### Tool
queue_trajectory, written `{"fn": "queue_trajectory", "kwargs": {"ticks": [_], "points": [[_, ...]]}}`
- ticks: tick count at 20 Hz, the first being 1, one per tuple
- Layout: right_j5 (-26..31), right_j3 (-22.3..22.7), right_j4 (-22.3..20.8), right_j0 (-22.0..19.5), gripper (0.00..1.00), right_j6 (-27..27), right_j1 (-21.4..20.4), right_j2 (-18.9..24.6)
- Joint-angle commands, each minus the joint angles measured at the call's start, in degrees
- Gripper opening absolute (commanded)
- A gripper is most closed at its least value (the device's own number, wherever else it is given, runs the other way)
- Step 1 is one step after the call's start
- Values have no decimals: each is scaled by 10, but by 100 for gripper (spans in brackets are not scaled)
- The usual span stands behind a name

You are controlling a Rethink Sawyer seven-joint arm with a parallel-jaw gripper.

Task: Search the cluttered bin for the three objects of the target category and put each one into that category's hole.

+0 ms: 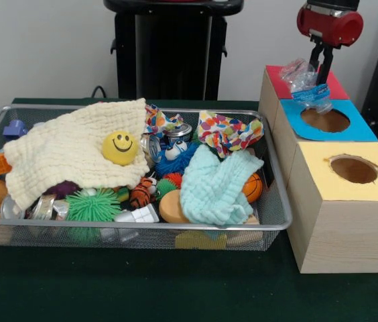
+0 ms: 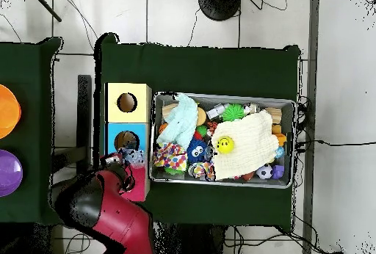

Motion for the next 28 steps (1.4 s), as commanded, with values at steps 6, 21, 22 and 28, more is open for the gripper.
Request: {"fn": "queue_trajectory", "kwargs": {"ticks": [6,21,22,28], "points": [[41,-3,23,-14,0,164,31,47],[10,-24,38,-29,0,167,50,71],[9,-23,40,-31,0,167,48,74],[-6,-16,55,-46,0,158,38,101]]}}
